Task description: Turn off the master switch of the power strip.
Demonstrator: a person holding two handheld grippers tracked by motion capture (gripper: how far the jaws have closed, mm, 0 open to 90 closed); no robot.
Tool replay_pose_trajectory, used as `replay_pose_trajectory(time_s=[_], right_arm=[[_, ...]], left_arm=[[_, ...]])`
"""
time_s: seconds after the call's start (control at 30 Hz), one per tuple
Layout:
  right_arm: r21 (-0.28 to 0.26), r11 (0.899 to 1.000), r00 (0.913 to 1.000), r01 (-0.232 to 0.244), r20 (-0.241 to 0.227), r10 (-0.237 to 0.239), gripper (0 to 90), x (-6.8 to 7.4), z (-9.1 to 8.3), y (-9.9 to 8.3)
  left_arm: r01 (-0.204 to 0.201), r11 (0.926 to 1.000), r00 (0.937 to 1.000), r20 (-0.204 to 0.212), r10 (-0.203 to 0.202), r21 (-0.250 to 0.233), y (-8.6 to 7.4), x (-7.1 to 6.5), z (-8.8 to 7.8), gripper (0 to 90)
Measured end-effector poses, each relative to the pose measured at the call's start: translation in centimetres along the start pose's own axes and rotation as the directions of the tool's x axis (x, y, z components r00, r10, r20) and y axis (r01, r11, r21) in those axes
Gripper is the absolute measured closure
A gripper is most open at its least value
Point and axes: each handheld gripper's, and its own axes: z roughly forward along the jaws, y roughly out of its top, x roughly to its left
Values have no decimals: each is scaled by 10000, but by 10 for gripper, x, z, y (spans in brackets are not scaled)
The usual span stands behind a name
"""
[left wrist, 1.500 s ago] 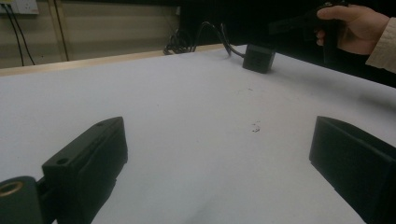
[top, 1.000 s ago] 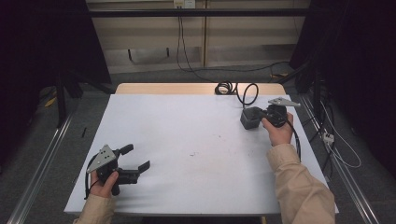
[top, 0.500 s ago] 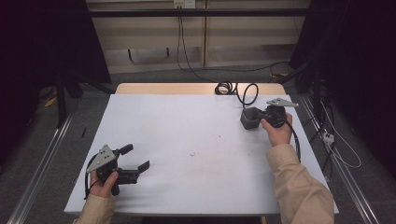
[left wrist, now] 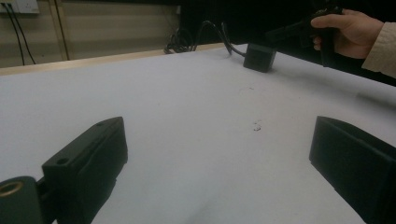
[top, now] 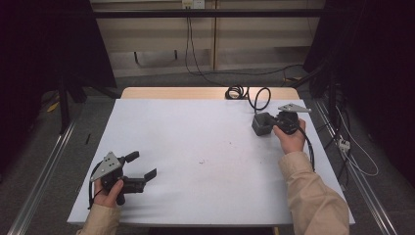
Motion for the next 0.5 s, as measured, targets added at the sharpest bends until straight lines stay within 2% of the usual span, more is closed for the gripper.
replay_pose_trajectory(time_s=[0.5], right_arm=[[35, 10000, 10000, 19, -53, -19, 900, 1, 1, -1]], left_arm=[[-3, 10000, 10000, 15, 3, -15, 0, -1, 0, 42]])
